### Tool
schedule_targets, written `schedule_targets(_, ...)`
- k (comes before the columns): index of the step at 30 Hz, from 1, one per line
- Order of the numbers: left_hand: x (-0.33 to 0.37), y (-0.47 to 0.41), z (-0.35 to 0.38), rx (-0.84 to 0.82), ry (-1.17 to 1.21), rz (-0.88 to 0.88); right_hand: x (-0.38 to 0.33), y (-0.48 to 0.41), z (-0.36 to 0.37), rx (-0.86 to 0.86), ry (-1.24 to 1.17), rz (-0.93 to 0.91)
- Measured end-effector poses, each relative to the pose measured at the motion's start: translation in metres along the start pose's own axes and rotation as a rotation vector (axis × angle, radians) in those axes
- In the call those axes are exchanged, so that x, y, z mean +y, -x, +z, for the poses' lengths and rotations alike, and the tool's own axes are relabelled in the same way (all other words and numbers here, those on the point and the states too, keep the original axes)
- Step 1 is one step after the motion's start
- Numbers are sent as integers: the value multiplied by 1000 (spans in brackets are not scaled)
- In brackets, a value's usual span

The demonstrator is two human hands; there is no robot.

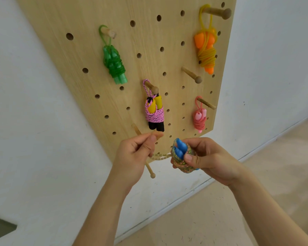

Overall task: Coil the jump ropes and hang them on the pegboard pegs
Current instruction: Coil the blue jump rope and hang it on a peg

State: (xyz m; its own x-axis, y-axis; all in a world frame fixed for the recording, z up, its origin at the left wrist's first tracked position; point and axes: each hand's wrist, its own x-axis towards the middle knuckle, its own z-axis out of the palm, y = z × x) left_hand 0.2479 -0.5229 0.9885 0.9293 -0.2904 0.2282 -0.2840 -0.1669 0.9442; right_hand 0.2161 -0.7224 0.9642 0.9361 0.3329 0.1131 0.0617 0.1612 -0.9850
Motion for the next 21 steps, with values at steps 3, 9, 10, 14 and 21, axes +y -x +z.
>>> schedule_targets(3,0,2,0,-62,-132,36,-1,-1,1,0,4,-12)
schedule_targets(9,-6,5,-1,-103,-215,170,-6,-1,3,-9,-2,-14)
schedule_targets(10,-6,6,0,-96,-224,193,-7,-1,4,-20,-3,-17)
schedule_targets(14,-6,10,5,-56,-313,286,-7,-1,7,-52,-13,-39)
schedule_targets(21,3,14,-2,-51,-591,488,-6,0,6,-76,-133,-69)
